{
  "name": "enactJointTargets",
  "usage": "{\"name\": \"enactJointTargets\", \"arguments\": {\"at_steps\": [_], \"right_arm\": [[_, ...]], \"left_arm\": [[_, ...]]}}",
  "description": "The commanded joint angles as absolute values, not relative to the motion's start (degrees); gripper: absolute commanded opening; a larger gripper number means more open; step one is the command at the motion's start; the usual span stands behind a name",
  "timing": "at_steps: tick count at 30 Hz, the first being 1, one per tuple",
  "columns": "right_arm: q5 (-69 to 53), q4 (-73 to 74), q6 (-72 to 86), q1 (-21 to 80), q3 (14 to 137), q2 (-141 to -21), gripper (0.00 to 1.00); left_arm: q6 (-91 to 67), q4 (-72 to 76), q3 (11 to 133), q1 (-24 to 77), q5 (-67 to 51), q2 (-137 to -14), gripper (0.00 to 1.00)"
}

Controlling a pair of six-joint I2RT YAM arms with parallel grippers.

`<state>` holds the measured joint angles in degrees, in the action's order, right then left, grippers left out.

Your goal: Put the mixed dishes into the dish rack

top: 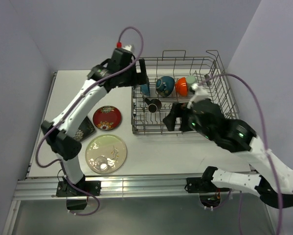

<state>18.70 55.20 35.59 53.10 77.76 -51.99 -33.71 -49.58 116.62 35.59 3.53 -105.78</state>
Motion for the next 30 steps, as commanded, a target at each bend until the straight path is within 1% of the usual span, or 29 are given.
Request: {"name": "enactJointTargets", "arguments": {"at_steps": [1, 2, 3, 5, 8, 10, 14, 17, 23, 30], "right_arm": [[10.7, 47.1, 29.1, 48.6, 79.8, -60.6, 0.87], [8.8, 46.1, 28.6, 47.3, 80.1, -62.2, 0.74], [6.0, 44.0, 28.1, 44.8, 80.4, -63.8, 0.55], [4.4, 42.3, 26.9, 42.8, 80.9, -68.1, 0.00], [1.1, 39.6, 25.1, 39.8, 81.1, -73.0, 0.00], [-1.4, 37.6, 23.9, 38.5, 81.2, -76.8, 0.00], [-1.5, 35.5, 22.4, 37.9, 82.4, -82.1, 0.00], [-2.2, 34.3, 22.0, 37.4, 82.4, -85.2, 0.00], [-1.1, 32.9, 21.9, 37.1, 82.5, -89.1, 0.00], [1.8, 32.0, 21.7, 35.5, 81.8, -91.0, 0.00]], "left_arm": [[-35.3, -47.6, 120.1, 35.5, 9.7, -97.3, 0.96], [-35.6, -47.8, 119.8, 35.4, 10.1, -94.8, 0.96], [-35.9, -48.1, 118.5, 35.5, 10.5, -93.4, 0.95], [-36.4, -48.5, 116.0, 35.4, 11.1, -90.5, 0.94], [-37.5, -50.0, 110.1, 35.3, 11.0, -84.8, 0.91], [-38.8, -49.9, 102.7, 35.3, 10.9, -79.4, 0.90], [-42.7, -47.3, 87.1, 35.2, 9.4, -67.3, 0.88], [-44.6, -48.3, 82.1, 35.2, 9.4, -61.9, 0.88], [-45.9, -52.8, 81.0, 35.2, 10.6, -57.2, 0.88], [-48.6, -55.1, 78.1, 35.3, 8.4, -54.1, 0.87]]}}
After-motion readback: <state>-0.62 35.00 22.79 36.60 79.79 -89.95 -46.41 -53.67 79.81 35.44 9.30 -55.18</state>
